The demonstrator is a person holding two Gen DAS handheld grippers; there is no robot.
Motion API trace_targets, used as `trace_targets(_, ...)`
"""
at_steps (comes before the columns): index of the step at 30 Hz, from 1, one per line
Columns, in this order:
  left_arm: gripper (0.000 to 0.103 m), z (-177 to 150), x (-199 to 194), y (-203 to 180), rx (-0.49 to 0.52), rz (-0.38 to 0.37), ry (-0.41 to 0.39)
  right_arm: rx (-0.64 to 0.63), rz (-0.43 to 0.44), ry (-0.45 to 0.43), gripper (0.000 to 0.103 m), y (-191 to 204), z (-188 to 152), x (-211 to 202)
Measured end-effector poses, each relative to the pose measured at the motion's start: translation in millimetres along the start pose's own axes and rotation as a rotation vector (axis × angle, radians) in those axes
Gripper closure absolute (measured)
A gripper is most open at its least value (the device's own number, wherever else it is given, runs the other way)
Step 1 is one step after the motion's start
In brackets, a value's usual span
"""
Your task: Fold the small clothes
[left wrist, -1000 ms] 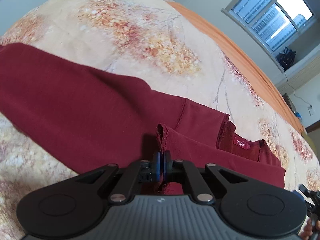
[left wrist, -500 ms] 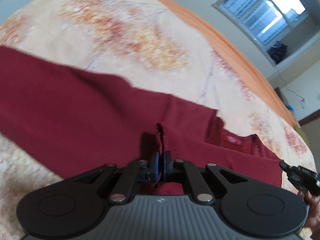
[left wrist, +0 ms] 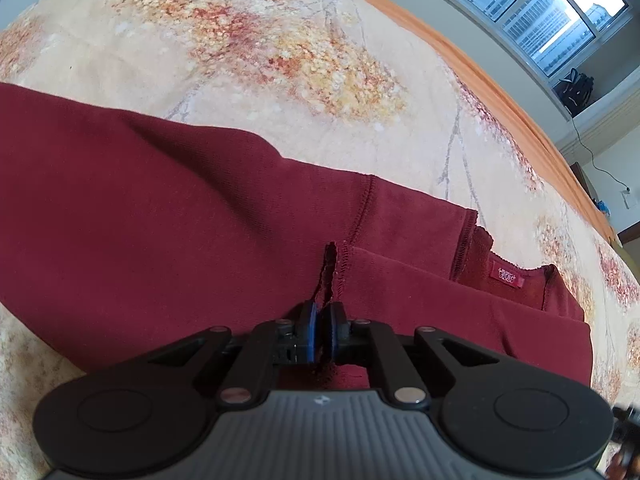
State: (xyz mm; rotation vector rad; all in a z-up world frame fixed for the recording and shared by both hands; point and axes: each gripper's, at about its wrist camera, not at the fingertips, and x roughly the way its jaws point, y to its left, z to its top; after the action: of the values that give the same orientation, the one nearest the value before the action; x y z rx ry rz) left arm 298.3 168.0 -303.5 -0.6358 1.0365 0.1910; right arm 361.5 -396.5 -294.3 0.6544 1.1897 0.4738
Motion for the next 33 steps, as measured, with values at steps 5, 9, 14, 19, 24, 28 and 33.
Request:
trace_targets(5, 0.096, 3, 2, -1, -0.001, 0.008, 0.01, 0.032, -0.05, 0.062, 0.094, -9, -13, 10)
trace_targets(9, 0.094, 3, 4, -1, 0.002, 0.024, 0.01, 0.117, -0.079, -0.011, 0.103, -19, -11, -13)
trace_targets(14, 0.094, 2, 5, 0, -0.004, 0.026, 0.008, 0.05, -0.09, -0.064, 0.08, -8, -10, -24)
trace_targets(19, 0.093, 0, 1, -2, 0.039, 0.03, 0.003, -0.103, -0.041, -0.078, 0.064, 25, 12, -13)
trace_targets(24, 0.093, 0, 2, 1, 0.015, 0.026, 0.007, -0.075, -0.081, 0.035, 0.059, 20, 24, 32)
trace_targets(28, 0.093, 0, 4, 2, 0.011, 0.024, 0.007, -0.037, -0.059, 0.087, 0.094, 7, 13, 41)
trace_targets(33, 0.091, -1, 6, 1, 0.03, 0.025, 0.008, 0.021, -0.069, 0.008, 0.097, -1, 14, 14)
